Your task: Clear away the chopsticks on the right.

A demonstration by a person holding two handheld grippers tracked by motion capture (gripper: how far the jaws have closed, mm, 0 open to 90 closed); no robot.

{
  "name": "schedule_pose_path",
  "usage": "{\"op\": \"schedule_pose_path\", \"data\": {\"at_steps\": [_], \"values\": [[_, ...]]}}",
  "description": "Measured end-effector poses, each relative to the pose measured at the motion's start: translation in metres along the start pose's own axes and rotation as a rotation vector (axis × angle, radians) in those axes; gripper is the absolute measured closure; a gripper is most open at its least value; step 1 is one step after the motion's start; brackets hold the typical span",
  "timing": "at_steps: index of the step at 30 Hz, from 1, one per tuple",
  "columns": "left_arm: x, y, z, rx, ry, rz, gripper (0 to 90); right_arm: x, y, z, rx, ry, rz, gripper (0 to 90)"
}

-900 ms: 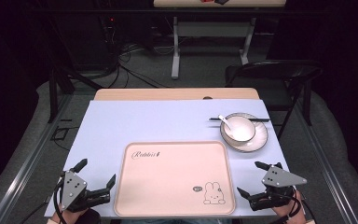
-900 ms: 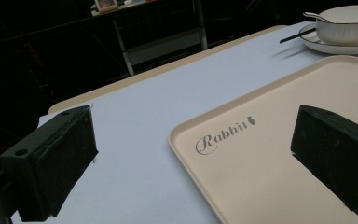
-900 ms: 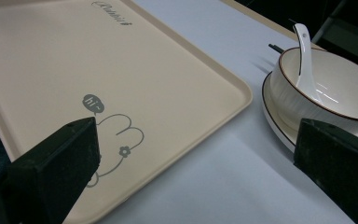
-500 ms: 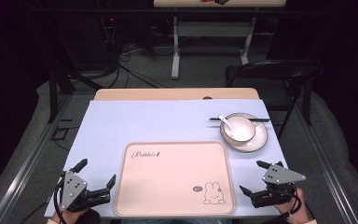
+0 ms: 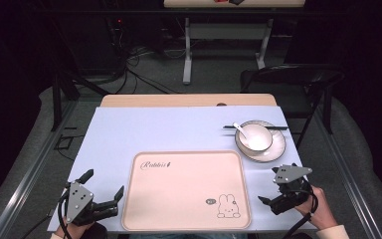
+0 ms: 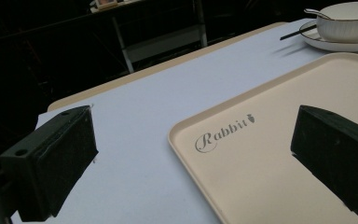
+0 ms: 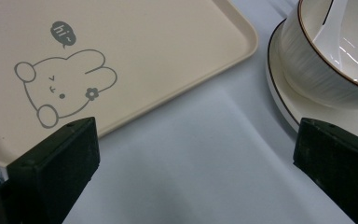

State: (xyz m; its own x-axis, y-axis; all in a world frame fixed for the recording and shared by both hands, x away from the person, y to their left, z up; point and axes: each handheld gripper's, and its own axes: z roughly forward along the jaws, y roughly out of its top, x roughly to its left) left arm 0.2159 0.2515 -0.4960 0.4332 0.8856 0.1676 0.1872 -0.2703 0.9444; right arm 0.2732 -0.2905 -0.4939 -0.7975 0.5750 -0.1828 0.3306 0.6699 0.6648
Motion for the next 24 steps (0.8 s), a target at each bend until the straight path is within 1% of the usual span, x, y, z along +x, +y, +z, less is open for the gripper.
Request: {"op": "schedule_pose_path", "data": {"at_steps": [2, 3, 4, 5, 6, 8, 9, 12, 16, 17, 19, 20, 22, 23, 24], "values": [[0.000, 0.000, 0.000, 0.001, -0.001, 0.001, 0.0, -0.005, 0.006, -0.003, 0.014, 0.003, -0.022, 0.0], [0.000, 0.000, 0.000, 0.002, -0.001, 0.001, 0.0, -0.007, 0.009, -0.003, 0.015, 0.003, -0.023, 0.0], [0.000, 0.000, 0.000, 0.001, -0.001, 0.001, 0.0, -0.011, 0.012, -0.005, 0.024, 0.010, -0.029, 0.0], [0.000, 0.000, 0.000, 0.001, 0.000, -0.001, 0.0, -0.015, 0.015, -0.006, 0.031, 0.007, -0.044, 0.0], [0.000, 0.000, 0.000, 0.000, 0.001, -0.003, 0.0, -0.022, 0.019, -0.006, 0.063, 0.016, -0.062, 0.0], [0.000, 0.000, 0.000, -0.001, 0.001, -0.003, 0.0, -0.025, 0.021, -0.007, 0.070, 0.018, -0.068, 0.0], [0.000, 0.000, 0.000, -0.001, 0.001, -0.003, 0.0, -0.030, 0.023, -0.009, 0.071, 0.015, -0.082, 0.0], [0.000, 0.000, 0.000, -0.001, 0.002, -0.004, 0.0, -0.043, 0.028, -0.012, 0.077, 0.031, -0.088, 0.0], [0.000, 0.000, 0.000, 0.000, 0.002, -0.004, 0.0, -0.059, 0.034, -0.014, 0.103, 0.048, -0.108, 0.0], [0.000, 0.000, 0.000, 0.000, 0.003, -0.004, 0.0, -0.066, 0.037, -0.015, 0.117, 0.055, -0.126, 0.0], [0.000, 0.000, 0.000, 0.005, 0.001, 0.001, 0.0, -0.068, 0.038, -0.015, 0.120, 0.055, -0.131, 0.0], [0.000, 0.000, 0.001, 0.007, 0.000, 0.004, 0.0, -0.076, 0.041, -0.015, 0.140, 0.065, -0.139, 0.0], [0.000, 0.000, 0.001, 0.010, -0.002, 0.005, 0.0, -0.079, 0.043, -0.015, 0.142, 0.065, -0.142, 0.0], [0.000, 0.000, 0.001, 0.009, -0.001, 0.003, 0.0, -0.088, 0.047, -0.015, 0.153, 0.070, -0.138, 0.0], [0.000, 0.000, 0.001, 0.008, -0.001, 0.002, 0.0, -0.088, 0.047, -0.015, 0.153, 0.070, -0.138, 0.0]]}}
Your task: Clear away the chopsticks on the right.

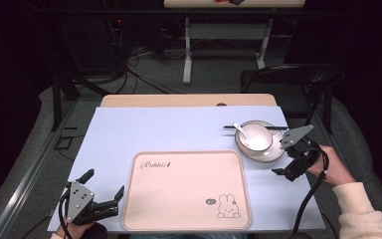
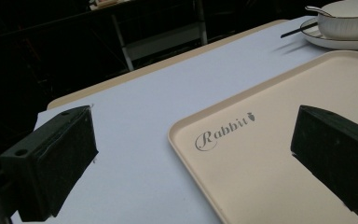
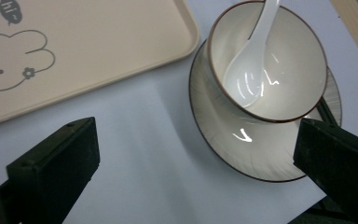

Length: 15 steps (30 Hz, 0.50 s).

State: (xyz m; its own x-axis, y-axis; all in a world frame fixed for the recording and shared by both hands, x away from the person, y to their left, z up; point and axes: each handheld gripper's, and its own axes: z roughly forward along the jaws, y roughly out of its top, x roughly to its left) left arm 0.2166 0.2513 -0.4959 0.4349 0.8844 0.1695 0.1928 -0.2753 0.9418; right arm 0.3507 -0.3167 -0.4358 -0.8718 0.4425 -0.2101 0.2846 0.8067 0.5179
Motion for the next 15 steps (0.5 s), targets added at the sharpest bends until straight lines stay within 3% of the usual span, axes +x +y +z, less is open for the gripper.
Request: {"op": "schedule_pose_path", "data": {"at_steps": [4, 5, 15], "values": [[0.000, 0.000, 0.000, -0.001, 0.000, -0.004, 0.0, -0.016, 0.006, -0.001, -0.010, 0.015, -0.003, 0.0], [0.000, 0.000, 0.000, -0.001, 0.000, -0.004, 0.0, -0.020, 0.008, -0.001, -0.024, 0.038, 0.003, 0.0], [0.000, 0.000, 0.000, -0.001, 0.001, -0.005, 0.0, -0.060, 0.025, -0.004, 0.020, 0.057, -0.033, 0.0]]}}
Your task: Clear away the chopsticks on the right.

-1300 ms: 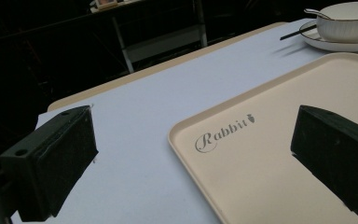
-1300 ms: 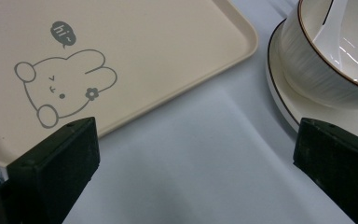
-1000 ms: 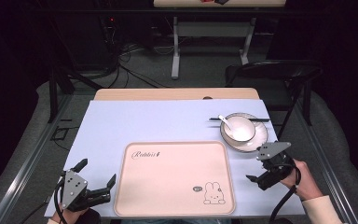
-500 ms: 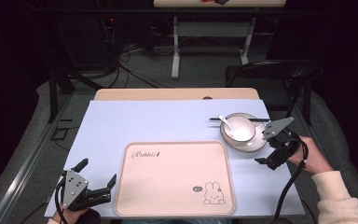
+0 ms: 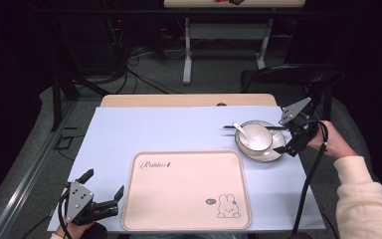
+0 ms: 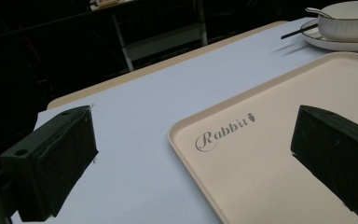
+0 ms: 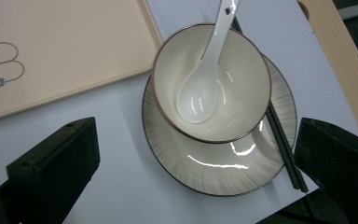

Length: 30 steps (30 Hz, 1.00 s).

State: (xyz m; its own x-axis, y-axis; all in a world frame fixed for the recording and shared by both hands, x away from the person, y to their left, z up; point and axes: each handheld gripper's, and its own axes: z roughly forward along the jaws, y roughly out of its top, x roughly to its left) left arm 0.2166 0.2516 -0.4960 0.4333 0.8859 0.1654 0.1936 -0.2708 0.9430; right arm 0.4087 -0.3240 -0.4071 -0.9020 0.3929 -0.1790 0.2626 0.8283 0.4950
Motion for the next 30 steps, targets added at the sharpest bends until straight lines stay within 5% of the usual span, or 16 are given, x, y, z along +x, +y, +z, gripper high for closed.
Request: {"op": "schedule_pose_path", "data": {"at_steps": [16, 30], "values": [[0.000, 0.000, 0.001, 0.001, -0.001, -0.004, 0.0, -0.057, 0.005, 0.010, 0.061, -0.003, 0.062, 1.6], [0.000, 0.000, 0.001, 0.005, -0.001, -0.002, 0.0, -0.080, 0.003, 0.038, 0.103, -0.019, 0.075, 11.0]]}}
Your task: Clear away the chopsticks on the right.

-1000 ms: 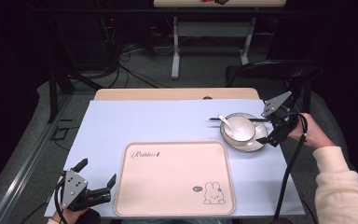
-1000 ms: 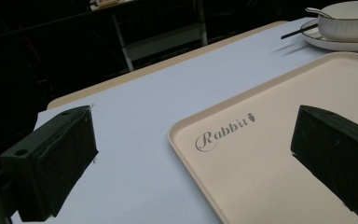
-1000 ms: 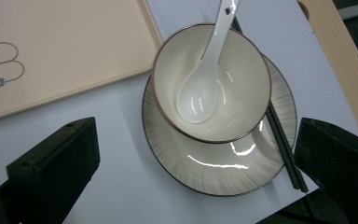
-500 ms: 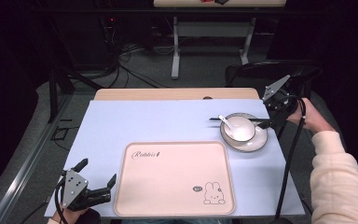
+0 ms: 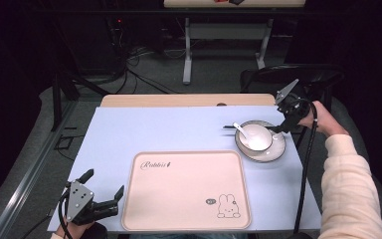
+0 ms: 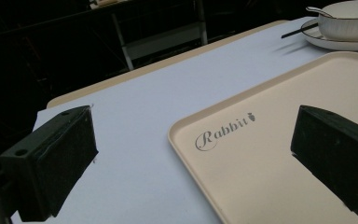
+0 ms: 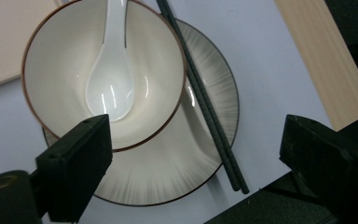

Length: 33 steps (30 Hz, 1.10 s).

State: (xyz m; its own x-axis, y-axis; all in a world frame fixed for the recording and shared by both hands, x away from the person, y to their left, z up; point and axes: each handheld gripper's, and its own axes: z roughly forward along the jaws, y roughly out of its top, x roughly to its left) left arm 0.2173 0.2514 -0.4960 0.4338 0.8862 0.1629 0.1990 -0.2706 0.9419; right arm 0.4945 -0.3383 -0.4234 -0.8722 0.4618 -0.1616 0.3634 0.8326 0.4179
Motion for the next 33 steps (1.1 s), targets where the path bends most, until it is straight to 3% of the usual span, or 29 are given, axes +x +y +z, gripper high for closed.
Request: {"op": "schedule_pose_path", "data": {"at_steps": [2, 4, 7, 10, 13, 21, 26, 27, 33], "values": [[0.000, 0.000, 0.000, -0.001, 0.000, 0.000, 0.0, -0.004, 0.000, -0.001, -0.002, -0.017, 0.014, 14.3], [0.000, 0.000, 0.000, -0.001, 0.000, -0.003, 0.0, -0.007, 0.001, 0.001, -0.007, -0.040, -0.003, 20.4], [0.000, 0.000, 0.000, 0.001, -0.002, 0.002, 0.0, -0.008, 0.002, 0.010, 0.037, -0.067, -0.004, 32.7], [0.000, 0.000, 0.000, -0.003, -0.003, -0.004, 0.0, -0.010, 0.003, 0.016, 0.059, -0.082, -0.019, 38.3], [0.000, 0.000, 0.000, -0.002, -0.002, -0.003, 0.0, -0.010, 0.005, 0.029, 0.118, -0.079, -0.064, 45.4], [0.000, 0.000, 0.000, -0.003, -0.005, -0.003, 0.0, -0.014, 0.002, 0.055, 0.206, -0.057, -0.092, 60.4], [0.001, 0.000, 0.000, -0.003, -0.003, -0.003, 0.0, -0.012, 0.000, 0.066, 0.222, -0.054, -0.125, 69.5], [0.001, 0.000, 0.000, -0.003, -0.003, -0.003, 0.0, -0.011, 0.001, 0.070, 0.257, -0.058, -0.147, 71.1], [0.001, 0.000, 0.000, -0.003, -0.003, -0.003, 0.0, -0.008, 0.000, 0.078, 0.269, -0.059, -0.175, 72.8]]}}
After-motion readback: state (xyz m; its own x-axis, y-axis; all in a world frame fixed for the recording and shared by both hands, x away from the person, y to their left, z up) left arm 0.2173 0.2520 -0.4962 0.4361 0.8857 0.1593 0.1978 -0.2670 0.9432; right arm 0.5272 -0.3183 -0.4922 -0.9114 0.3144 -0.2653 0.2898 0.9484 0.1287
